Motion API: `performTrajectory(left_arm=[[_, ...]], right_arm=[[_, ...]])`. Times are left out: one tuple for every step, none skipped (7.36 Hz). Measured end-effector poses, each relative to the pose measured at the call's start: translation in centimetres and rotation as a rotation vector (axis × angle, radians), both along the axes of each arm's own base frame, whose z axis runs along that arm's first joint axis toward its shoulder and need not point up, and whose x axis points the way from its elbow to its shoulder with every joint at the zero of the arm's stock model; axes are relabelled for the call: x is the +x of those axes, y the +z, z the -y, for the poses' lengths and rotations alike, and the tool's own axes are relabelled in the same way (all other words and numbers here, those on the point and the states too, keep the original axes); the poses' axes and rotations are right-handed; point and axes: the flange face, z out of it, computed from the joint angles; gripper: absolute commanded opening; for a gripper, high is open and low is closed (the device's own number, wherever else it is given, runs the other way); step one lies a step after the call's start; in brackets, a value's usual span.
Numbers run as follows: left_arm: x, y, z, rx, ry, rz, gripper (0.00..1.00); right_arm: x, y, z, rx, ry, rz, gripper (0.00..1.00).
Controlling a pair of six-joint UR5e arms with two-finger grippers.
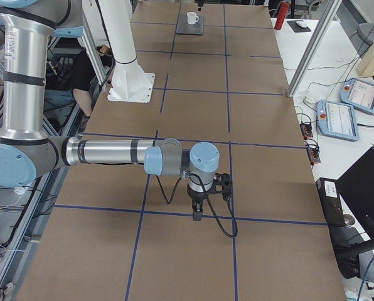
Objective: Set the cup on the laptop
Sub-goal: 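Lower the held mug onto the silver laptop and open the left gripper, then raise the left gripper away from the mug on the laptop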
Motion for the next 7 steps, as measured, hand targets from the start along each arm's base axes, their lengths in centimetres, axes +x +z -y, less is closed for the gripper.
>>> performTrajectory(left_arm=[[-2.6,-1.2,0.6,0.010,-0.032,0.018,1.00],[-5.0,-2.5,1.0,0.018,-0.074,0.028,1.00],[-6.3,-3.3,1.2,0.019,-0.097,0.032,1.00],[-6.7,-3.5,1.2,0.020,-0.105,0.033,1.00],[-6.9,-3.7,1.2,0.028,-0.104,0.032,1.00],[-6.8,-3.8,1.3,0.039,-0.099,0.032,1.00],[-6.8,-3.9,1.3,0.044,-0.095,0.032,1.00]], right_arm=[[0.0,0.0,0.0,0.000,0.000,0.000,1.00],[0.0,0.0,0.0,0.000,0.000,0.000,1.00],[0.0,0.0,0.0,0.000,0.000,0.001,1.00],[0.0,0.0,0.0,0.000,0.000,0.001,1.00],[0.0,0.0,0.0,0.000,0.000,0.001,1.00],[0.0,0.0,0.0,0.000,0.000,0.000,1.00],[0.0,0.0,0.0,0.000,0.000,0.000,1.00]])
